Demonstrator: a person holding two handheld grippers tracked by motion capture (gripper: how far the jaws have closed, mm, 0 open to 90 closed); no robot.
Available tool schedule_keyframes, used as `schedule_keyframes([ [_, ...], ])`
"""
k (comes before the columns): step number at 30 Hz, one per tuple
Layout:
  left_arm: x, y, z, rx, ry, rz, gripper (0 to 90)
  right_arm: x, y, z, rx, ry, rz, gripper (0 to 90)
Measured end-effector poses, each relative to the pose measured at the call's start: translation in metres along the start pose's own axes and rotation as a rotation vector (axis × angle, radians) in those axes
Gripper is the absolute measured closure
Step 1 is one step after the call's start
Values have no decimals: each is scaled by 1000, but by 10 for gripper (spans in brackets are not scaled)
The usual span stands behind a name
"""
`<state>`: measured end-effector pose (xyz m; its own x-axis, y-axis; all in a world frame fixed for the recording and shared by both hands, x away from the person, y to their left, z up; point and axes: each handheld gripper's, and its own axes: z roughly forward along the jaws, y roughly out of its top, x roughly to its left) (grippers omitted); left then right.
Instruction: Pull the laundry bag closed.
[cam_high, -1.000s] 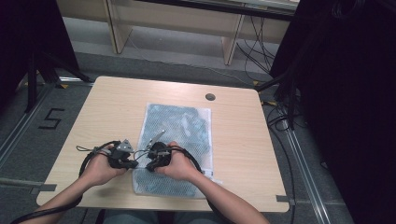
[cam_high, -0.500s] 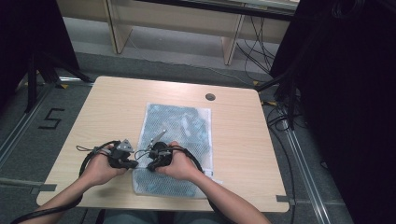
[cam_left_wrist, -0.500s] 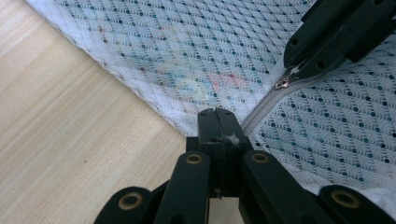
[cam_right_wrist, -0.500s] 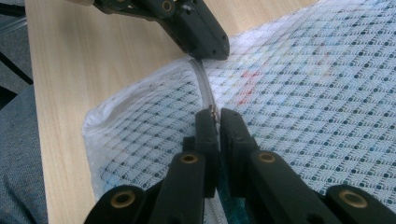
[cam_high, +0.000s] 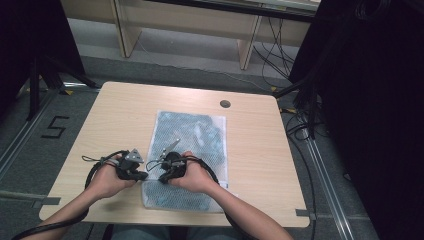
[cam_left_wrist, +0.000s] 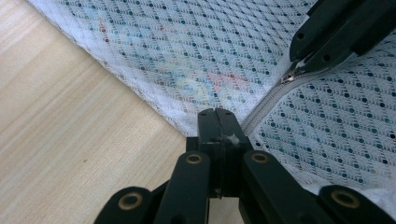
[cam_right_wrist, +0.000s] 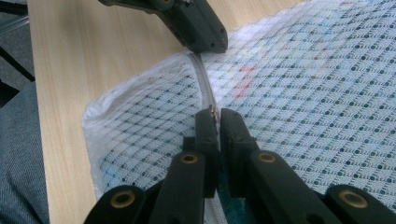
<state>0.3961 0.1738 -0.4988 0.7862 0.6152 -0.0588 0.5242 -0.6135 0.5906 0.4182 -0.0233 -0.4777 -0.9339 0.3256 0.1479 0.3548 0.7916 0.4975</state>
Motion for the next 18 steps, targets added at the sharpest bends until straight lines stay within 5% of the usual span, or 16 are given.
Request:
schedule_keyframes([
  [3, 0, -1, 0, -3, 0, -12, 900, 0, -1, 0, -4, 1, 6, 874],
  [5, 2, -1, -2, 29, -2, 40, 899, 0, -1, 0, -4, 2, 1, 874],
  [7, 0, -1, 0, -6, 3, 5, 900, 1, -2, 0, 1, -9, -4, 874],
  [8, 3, 0, -3, 30, -3, 48, 900, 1, -3, 0, 2, -7, -3, 874],
  [10, 3, 0, -2, 28, -4, 45, 900, 0, -4, -2, 5, -12, 9, 874],
  [11, 0, 0, 0, -6, -1, 1, 900, 0, -4, -2, 4, -14, 7, 874],
  [13, -1, 0, 0, 1, 7, 3, 900, 0, -4, -2, 2, -6, 1, 874],
  [14, 2, 1, -3, 36, 3, 45, 900, 2, -3, -3, 6, -16, 6, 874],
  [18, -1, 0, 0, 0, 8, 2, 900, 1, -4, -4, 3, -7, 0, 874],
])
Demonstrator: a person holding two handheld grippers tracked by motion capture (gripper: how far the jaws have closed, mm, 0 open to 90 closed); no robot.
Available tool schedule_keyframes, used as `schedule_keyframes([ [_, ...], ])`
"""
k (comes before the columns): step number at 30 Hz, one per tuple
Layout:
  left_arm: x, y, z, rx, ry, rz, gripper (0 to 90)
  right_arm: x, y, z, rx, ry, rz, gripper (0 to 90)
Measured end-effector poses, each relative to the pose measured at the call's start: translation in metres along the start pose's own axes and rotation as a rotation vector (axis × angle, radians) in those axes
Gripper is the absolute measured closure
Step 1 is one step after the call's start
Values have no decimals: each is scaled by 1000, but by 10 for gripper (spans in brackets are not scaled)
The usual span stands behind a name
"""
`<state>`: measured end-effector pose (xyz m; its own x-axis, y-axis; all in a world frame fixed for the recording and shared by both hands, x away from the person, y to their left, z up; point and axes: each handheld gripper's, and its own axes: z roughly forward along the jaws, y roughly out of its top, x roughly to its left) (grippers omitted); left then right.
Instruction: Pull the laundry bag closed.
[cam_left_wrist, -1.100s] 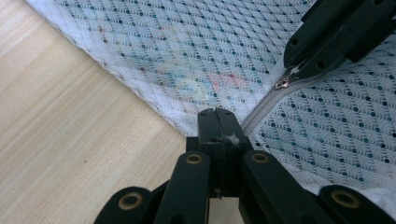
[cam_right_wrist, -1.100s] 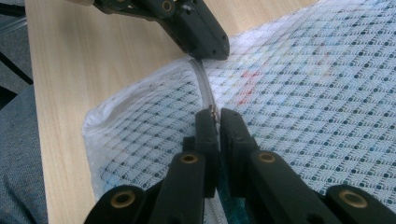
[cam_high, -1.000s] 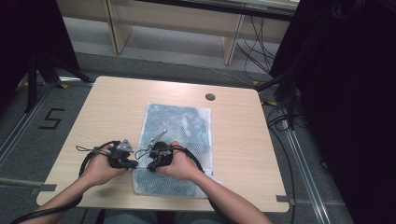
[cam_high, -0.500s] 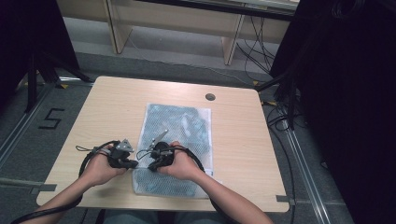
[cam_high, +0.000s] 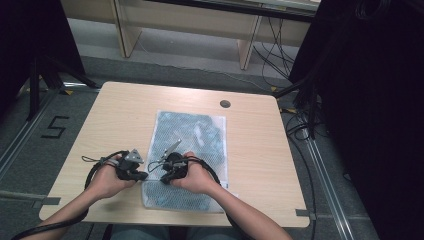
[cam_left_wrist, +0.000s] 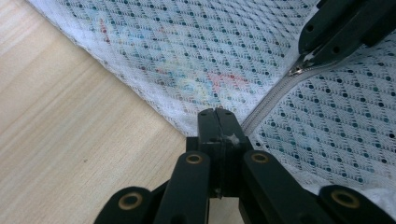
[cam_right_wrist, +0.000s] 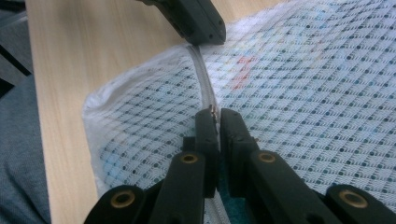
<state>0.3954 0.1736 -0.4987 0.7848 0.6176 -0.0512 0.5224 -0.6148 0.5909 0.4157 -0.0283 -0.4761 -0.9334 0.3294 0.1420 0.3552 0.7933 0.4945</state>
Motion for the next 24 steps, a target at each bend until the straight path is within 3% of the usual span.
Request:
schedule_keyframes([
  [19, 1, 0, -1, 11, -6, 9, 900, -2, -8, -4, -7, -4, 8, 874],
  [24, 0, 0, 0, 2, -4, -17, 900, -1, -8, -5, -6, -1, 8, 874],
])
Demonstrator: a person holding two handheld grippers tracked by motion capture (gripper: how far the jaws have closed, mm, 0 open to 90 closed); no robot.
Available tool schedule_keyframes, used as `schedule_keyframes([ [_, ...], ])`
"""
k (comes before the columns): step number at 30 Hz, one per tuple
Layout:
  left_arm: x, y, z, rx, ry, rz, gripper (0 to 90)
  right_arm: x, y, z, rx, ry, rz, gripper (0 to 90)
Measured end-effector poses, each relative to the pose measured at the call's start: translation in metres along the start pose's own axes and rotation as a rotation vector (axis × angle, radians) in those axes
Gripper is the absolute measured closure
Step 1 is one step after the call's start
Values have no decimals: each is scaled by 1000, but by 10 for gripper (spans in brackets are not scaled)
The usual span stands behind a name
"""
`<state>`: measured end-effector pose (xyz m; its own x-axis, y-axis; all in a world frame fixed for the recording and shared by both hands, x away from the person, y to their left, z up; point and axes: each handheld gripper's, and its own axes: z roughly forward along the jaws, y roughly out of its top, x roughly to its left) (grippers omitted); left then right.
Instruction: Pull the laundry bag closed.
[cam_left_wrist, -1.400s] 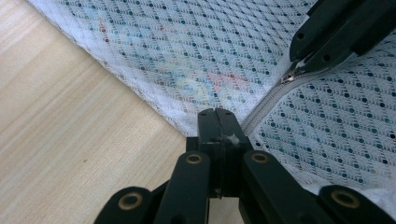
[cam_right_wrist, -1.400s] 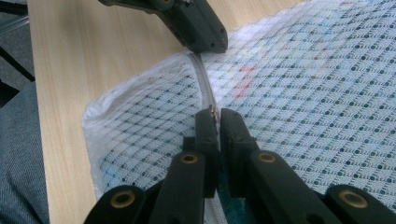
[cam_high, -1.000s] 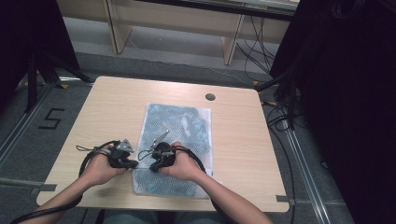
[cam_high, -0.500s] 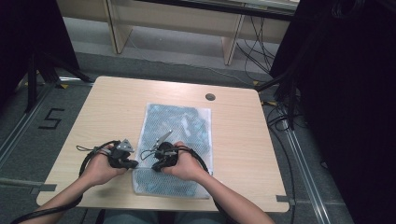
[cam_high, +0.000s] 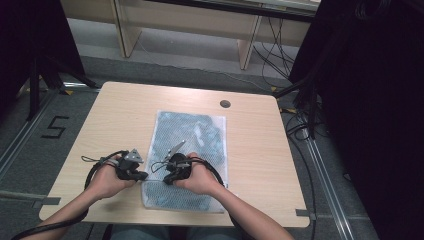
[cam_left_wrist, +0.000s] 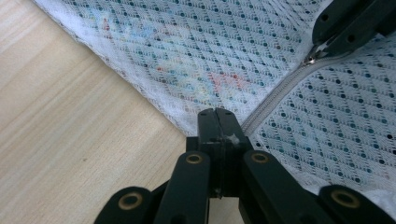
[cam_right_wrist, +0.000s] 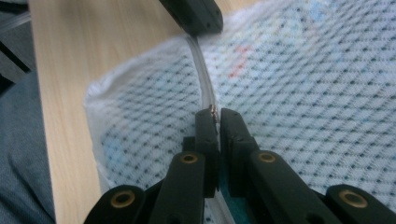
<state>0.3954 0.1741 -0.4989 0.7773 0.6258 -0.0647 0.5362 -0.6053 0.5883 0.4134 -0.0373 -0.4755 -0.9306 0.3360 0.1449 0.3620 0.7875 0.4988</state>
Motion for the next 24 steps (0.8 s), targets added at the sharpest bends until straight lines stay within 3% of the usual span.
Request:
schedule_keyframes([
  [2, 0, 0, 0, 2, 0, 1, 900, 0, 0, 0, 4, -9, -4, 874],
  [3, 0, 0, 0, 5, 0, 1, 900, -1, -3, -2, 4, -1, 25, 874],
  [5, 0, 0, 0, 6, -2, 1, 900, -3, -4, -4, 2, -7, 3, 874],
  [18, 1, 0, -1, 7, 2, 7, 900, -2, -9, -8, 0, -7, 10, 874],
  [19, 1, 1, -1, 8, 2, 6, 900, -4, -9, -8, -7, -8, -15, 874],
  [22, 0, 1, -1, 9, 3, 7, 900, -3, -13, -11, -3, -10, 17, 873],
  [24, 0, 1, -1, 8, 3, 1, 900, -3, -14, -12, 1, -21, 4, 874],
])
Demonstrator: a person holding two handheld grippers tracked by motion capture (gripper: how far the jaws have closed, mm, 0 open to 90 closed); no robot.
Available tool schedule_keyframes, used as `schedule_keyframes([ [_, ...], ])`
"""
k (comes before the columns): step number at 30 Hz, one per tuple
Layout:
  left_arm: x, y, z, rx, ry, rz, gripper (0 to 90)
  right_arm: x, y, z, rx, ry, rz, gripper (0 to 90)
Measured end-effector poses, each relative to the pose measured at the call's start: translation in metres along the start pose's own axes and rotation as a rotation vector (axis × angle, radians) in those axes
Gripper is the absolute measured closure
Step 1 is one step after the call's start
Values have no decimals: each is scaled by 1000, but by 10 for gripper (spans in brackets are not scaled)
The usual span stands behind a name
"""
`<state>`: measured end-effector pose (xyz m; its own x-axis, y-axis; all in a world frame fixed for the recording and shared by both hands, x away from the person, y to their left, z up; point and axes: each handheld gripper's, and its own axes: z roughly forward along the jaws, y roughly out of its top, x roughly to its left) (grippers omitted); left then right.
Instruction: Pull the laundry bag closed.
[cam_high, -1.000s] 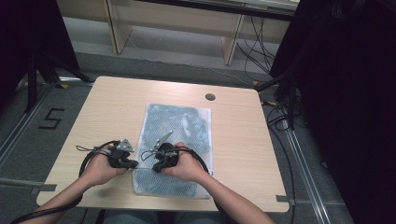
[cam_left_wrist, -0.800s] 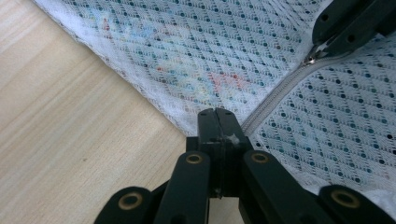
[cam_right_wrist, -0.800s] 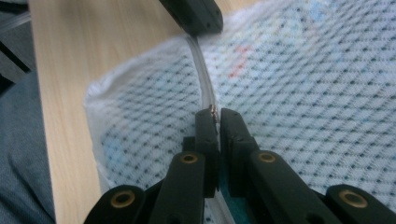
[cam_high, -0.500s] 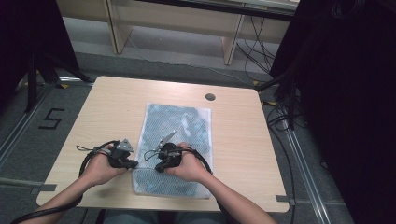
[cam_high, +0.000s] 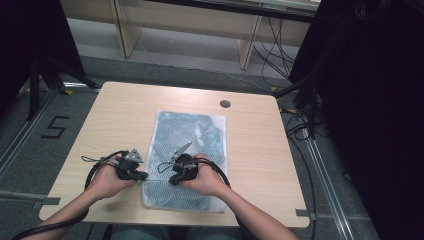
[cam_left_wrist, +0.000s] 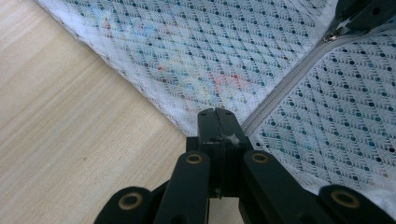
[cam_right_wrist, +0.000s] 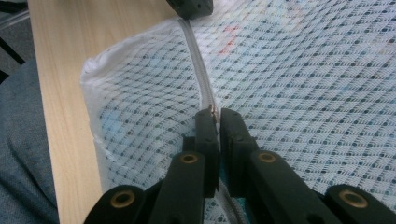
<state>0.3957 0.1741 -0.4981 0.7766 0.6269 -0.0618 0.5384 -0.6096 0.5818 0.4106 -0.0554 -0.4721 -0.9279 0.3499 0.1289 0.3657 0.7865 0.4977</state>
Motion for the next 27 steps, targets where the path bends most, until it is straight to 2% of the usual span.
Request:
schedule_keyframes([
  [3, 0, 0, 0, -1, 0, 1, 900, -1, 0, 0, -3, 3, -7, 874],
  [7, 0, 0, 0, -3, -2, -2, 900, -1, -2, 0, -9, 9, 10, 873],
  [8, 3, 0, -2, 29, -4, 33, 900, -1, -2, 0, -4, 7, 14, 874],
  [9, 3, 0, -2, 29, -4, 33, 899, -1, -2, 0, -4, 7, 14, 874],
  [10, 0, 0, 0, -2, -1, -2, 899, -1, -2, 0, -4, 6, 13, 874],
  [12, 1, 0, -1, 9, -2, 9, 900, -1, -2, 0, -10, 7, 2, 874],
  [13, 0, -1, 1, -14, -8, -22, 900, -1, -2, 0, -1, 6, -2, 874],
  [14, 1, -1, 0, -5, -9, -10, 900, -2, -2, 0, -4, 0, -12, 874],
  [18, 0, -1, 0, -5, -4, -13, 900, -1, -4, -3, 4, 4, 10, 873],
  [21, 0, 0, 1, -10, 1, -21, 900, -3, -5, -4, 4, -4, -2, 874],
  [25, 1, -1, 0, -4, -8, -11, 900, -4, -9, -7, 2, -3, 19, 874],
  [27, 0, -1, 0, -8, -8, -15, 900, -5, -10, -8, -7, -1, 5, 874],
])
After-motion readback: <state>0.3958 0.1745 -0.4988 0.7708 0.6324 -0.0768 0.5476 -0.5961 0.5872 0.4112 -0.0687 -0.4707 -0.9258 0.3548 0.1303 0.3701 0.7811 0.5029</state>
